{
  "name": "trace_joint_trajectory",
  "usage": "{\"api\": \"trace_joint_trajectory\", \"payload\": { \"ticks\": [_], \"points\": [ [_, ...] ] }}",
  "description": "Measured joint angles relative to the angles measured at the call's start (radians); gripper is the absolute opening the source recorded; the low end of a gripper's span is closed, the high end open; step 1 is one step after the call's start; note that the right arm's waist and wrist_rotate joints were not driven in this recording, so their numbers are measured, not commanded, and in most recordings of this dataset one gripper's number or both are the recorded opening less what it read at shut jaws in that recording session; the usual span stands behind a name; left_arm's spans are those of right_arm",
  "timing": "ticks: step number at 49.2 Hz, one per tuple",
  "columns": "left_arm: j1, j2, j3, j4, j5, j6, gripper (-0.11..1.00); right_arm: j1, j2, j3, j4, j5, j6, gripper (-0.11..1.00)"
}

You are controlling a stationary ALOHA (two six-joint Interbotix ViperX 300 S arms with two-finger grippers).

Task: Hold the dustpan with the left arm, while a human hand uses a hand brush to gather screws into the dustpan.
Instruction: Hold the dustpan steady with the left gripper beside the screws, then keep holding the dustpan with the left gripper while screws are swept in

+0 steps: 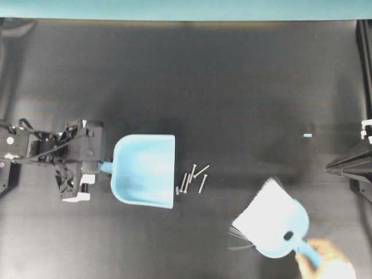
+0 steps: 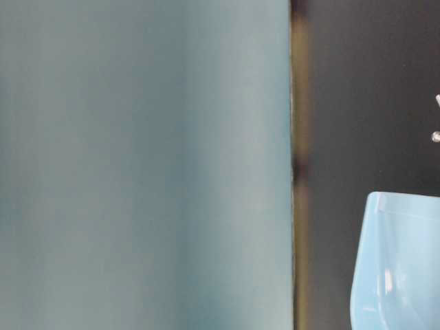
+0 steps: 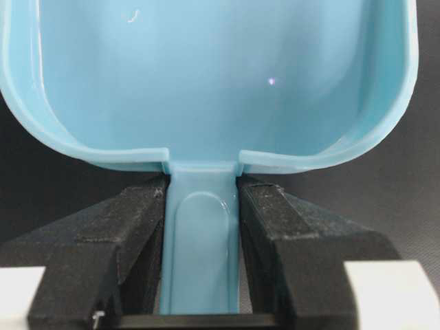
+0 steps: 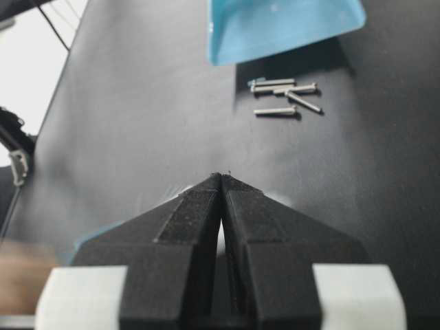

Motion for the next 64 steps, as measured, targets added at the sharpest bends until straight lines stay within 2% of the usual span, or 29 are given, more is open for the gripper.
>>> {"api": "trace_joint_trajectory", "payload": {
  "ticks": [10, 24, 43, 64],
  "points": [
    [0.005, 0.071, -0.015, 0.000, -0.003, 0.035, 0.30, 0.000, -0.002, 0.000, 0.000, 0.000, -0.002, 0.00],
    [0.005, 0.092, -0.035, -0.002, 0.000, 0.057, 0.30, 0.000, -0.002, 0.000, 0.000, 0.000, -0.002, 0.00],
    [-0.005, 0.092, -0.100, 0.000, 0.164, 0.064, 0.30, 0.000, 0.000, 0.002, 0.000, 0.000, -0.002, 0.00],
    [-0.002, 0.091, -0.112, 0.000, 0.186, 0.061, 0.30, 0.000, -0.002, 0.002, 0.000, 0.000, -0.002, 0.00]
  ]
}}
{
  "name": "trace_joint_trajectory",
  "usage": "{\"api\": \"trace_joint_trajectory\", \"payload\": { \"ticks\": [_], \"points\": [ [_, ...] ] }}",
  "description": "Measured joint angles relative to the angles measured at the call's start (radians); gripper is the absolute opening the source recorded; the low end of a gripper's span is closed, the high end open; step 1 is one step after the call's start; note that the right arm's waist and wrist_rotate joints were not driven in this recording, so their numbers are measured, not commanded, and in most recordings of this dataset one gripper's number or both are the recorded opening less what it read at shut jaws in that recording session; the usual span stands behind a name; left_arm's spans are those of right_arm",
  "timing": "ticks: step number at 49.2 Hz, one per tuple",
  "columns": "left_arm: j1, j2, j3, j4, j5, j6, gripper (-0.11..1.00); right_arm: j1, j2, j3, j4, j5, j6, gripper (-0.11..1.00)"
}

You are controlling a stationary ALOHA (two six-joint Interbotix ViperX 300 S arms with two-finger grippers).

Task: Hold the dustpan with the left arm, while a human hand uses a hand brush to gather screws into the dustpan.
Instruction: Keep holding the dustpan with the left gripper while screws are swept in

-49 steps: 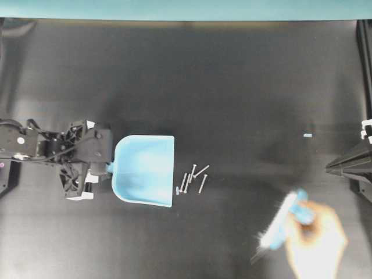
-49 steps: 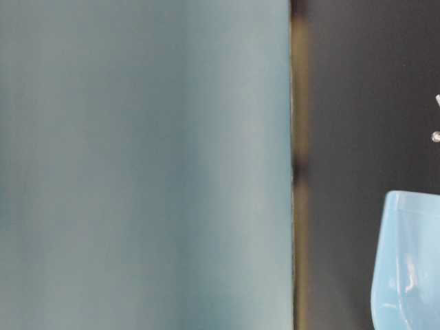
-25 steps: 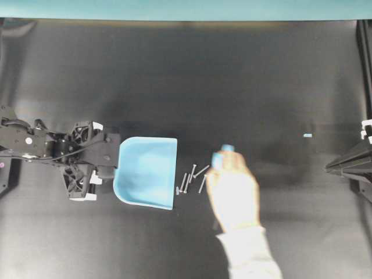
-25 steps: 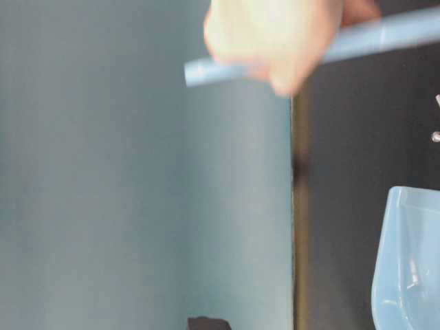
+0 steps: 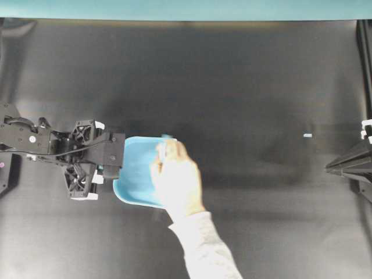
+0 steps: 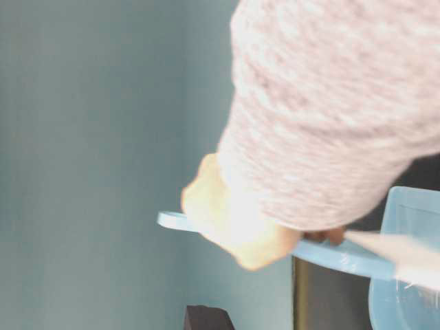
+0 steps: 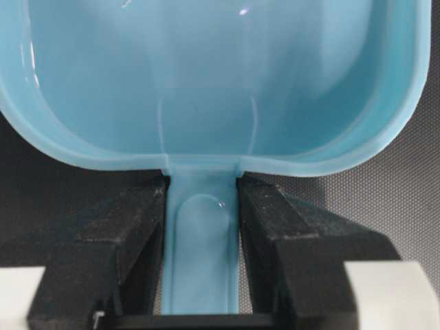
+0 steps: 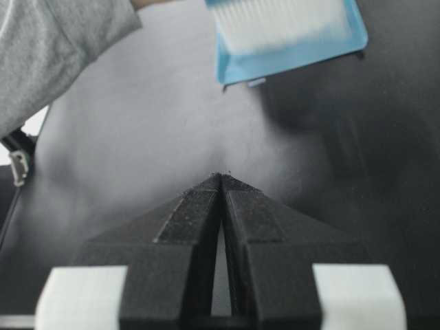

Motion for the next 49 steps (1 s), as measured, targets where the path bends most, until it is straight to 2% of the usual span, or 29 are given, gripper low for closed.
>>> {"api": "trace_joint_trajectory", "payload": {
  "ticks": [8, 27, 49],
  "points": [
    [0.011, -0.006, 0.023, 0.000, -0.040, -0.011, 0.30, 0.000, 0.000, -0.002, 0.000, 0.000, 0.002, 0.00],
    [0.031, -0.057, 0.133, 0.000, -0.287, -0.014, 0.30, 0.000, 0.000, 0.000, 0.000, 0.000, 0.002, 0.00],
    [0.055, -0.063, 0.195, 0.000, -0.505, -0.014, 0.30, 0.000, 0.000, 0.000, 0.000, 0.000, 0.000, 0.00]
  ]
}}
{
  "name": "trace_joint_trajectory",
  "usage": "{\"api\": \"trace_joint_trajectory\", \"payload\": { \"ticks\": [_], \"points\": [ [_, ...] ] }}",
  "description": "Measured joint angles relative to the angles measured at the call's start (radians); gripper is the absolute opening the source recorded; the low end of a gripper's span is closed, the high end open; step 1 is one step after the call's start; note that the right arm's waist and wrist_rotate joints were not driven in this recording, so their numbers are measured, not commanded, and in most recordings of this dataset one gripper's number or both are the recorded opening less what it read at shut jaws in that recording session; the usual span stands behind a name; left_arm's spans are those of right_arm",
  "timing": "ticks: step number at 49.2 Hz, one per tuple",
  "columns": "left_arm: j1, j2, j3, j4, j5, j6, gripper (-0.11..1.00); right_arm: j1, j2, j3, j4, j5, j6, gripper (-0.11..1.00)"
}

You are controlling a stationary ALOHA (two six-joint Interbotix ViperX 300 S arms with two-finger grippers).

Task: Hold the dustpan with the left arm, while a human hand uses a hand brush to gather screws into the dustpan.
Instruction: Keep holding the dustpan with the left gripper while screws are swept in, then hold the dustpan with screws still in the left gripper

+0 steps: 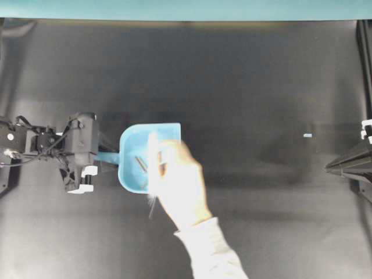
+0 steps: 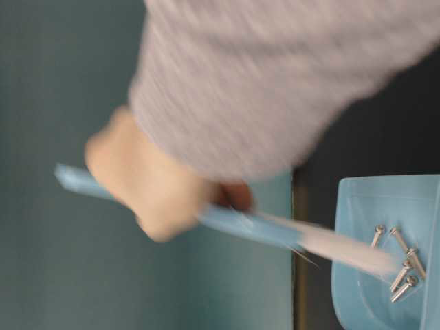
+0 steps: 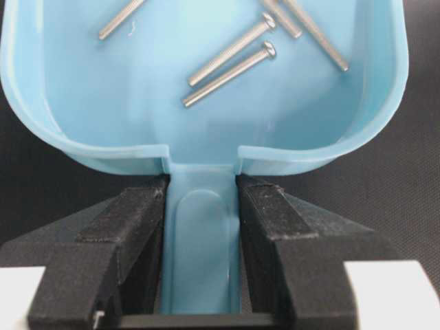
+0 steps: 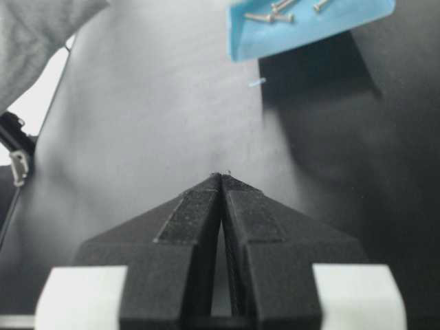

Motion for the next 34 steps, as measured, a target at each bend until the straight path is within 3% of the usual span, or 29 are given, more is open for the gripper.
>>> {"api": "trace_joint_trajectory", "payload": {
  "ticks": [34],
  "points": [
    [0.002, -0.029, 0.048, 0.000, -0.132, 0.002, 0.30, 0.000, 0.000, 0.000, 0.000, 0.000, 0.000, 0.00]
  ]
}}
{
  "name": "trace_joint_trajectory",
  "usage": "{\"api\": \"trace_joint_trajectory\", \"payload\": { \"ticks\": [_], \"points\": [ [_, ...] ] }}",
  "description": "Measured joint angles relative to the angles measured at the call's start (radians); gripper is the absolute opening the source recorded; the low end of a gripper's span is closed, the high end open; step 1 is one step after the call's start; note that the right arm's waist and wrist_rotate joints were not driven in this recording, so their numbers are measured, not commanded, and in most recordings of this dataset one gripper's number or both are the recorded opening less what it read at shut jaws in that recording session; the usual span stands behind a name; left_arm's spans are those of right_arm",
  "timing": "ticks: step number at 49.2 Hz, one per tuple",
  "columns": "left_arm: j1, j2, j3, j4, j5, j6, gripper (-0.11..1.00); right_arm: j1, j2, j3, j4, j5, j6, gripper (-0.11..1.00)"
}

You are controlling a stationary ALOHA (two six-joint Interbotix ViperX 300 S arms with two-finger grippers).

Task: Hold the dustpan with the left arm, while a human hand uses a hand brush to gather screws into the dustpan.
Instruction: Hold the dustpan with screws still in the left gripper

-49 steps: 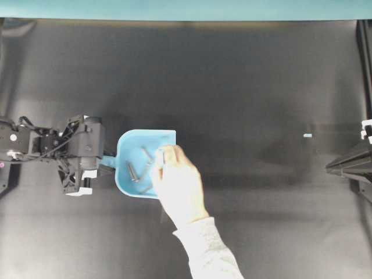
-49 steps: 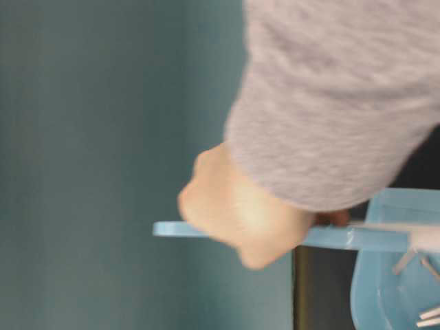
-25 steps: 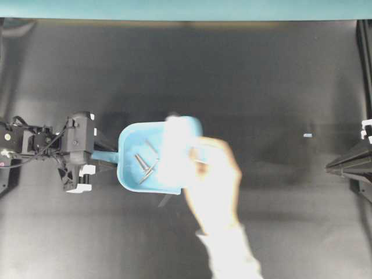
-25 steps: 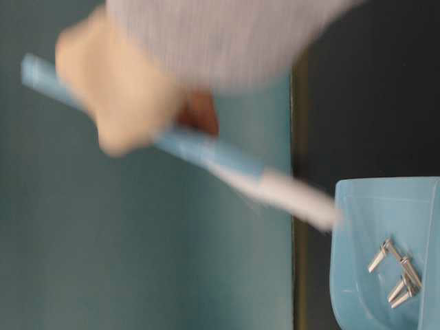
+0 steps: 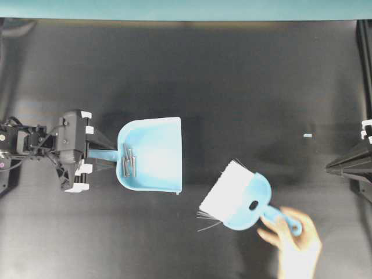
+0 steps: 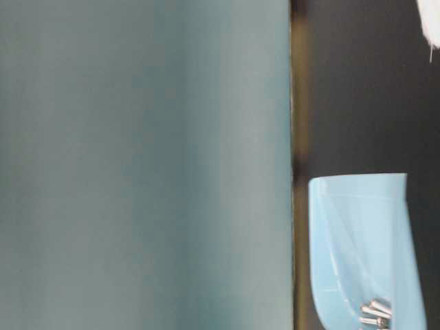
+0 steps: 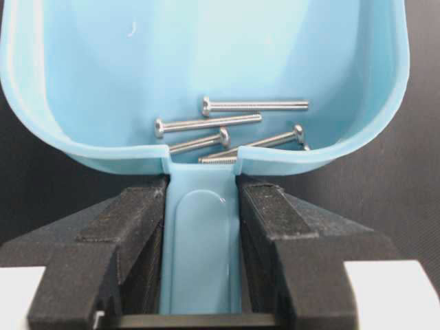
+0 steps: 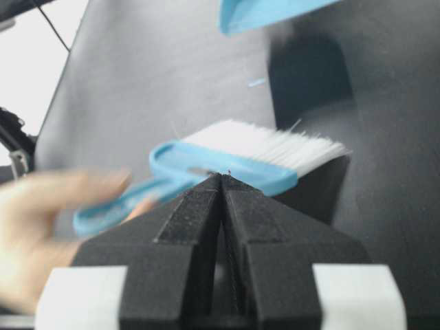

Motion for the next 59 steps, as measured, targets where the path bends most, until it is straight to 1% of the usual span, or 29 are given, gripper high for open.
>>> {"api": "trace_joint_trajectory", "payload": {
  "ticks": [23, 39, 47, 59],
  "points": [
    [-0.002, -0.046, 0.002, 0.000, -0.006, -0.008, 0.30, 0.000, 0.000, -0.002, 0.000, 0.000, 0.000, 0.00],
    [-0.023, -0.081, 0.002, 0.000, -0.028, -0.067, 0.30, 0.000, 0.000, 0.000, 0.000, 0.000, 0.000, 0.00],
    [-0.031, -0.081, 0.002, 0.000, -0.051, -0.063, 0.30, 0.000, 0.002, 0.000, 0.000, 0.000, 0.002, 0.00],
    [-0.040, -0.081, 0.002, 0.000, -0.054, -0.061, 0.30, 0.000, 0.000, 0.000, 0.000, 0.000, 0.002, 0.00]
  ]
}}
